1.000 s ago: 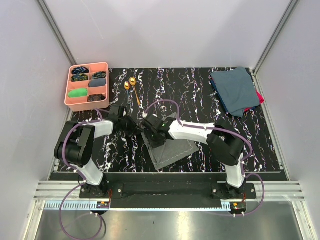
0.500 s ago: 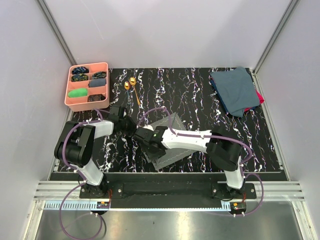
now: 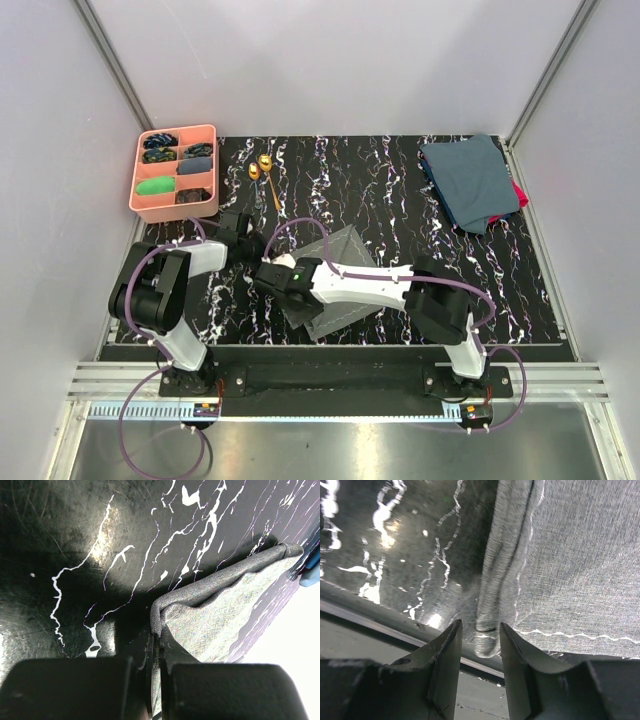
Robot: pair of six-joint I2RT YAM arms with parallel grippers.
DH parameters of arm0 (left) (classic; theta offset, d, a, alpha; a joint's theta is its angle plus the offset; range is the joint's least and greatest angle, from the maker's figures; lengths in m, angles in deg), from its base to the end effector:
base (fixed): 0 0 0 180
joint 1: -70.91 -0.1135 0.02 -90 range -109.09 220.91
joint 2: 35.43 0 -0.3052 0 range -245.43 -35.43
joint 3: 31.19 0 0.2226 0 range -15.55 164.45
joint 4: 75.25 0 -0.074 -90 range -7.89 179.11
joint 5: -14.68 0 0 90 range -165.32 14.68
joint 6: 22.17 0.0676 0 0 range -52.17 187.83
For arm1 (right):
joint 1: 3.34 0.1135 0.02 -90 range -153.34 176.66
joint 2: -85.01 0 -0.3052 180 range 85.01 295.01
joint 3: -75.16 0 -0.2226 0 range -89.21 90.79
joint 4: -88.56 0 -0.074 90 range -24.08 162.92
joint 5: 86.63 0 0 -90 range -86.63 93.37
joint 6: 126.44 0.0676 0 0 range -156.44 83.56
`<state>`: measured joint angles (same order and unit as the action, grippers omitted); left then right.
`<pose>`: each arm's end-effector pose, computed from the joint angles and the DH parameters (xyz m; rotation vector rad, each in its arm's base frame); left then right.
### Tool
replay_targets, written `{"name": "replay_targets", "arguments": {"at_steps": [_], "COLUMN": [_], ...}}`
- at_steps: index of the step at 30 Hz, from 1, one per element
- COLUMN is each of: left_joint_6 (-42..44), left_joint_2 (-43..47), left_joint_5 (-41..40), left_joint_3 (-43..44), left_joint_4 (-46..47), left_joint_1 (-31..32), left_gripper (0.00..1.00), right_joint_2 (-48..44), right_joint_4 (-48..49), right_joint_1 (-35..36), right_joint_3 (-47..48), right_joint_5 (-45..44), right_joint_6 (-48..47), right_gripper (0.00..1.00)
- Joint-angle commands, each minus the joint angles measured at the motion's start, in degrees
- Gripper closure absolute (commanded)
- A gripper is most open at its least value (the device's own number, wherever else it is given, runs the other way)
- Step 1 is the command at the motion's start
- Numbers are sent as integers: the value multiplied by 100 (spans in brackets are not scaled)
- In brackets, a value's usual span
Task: Fold the napkin into a case and place the utensils inside
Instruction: Turn over the upper triangle folded napkin.
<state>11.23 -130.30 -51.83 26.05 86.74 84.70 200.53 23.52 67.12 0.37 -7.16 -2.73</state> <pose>0.2839 -0.0974 0.1694 -0.8319 2.6026 -0.9491 0.1474 0.3785 0.2132 -0.8627 2.7037 0.1271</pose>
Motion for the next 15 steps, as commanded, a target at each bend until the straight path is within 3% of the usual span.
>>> {"name": "replay_targets", "arguments": {"at_steps": [1,11,15], "left_joint_6": [8,0,0], "left_joint_2": [91,48,21], "left_joint_5": [-98,-99,-81], "left_joint_3": [-38,-38,-30], "left_joint_4": [211,220,219], "left_joint_1": [19,19,19], "left_gripper": [100,100,100], "right_joint_2": [5,-162,-39], "right_joint_4": [-17,36,80], "right_joint_1": [21,91,135], "right_joint_3": [-107,-169,-204], "right_joint_5": [-187,-178,-64], "right_joint_6": [12,-14,3], "right_gripper": [56,55,60]}}
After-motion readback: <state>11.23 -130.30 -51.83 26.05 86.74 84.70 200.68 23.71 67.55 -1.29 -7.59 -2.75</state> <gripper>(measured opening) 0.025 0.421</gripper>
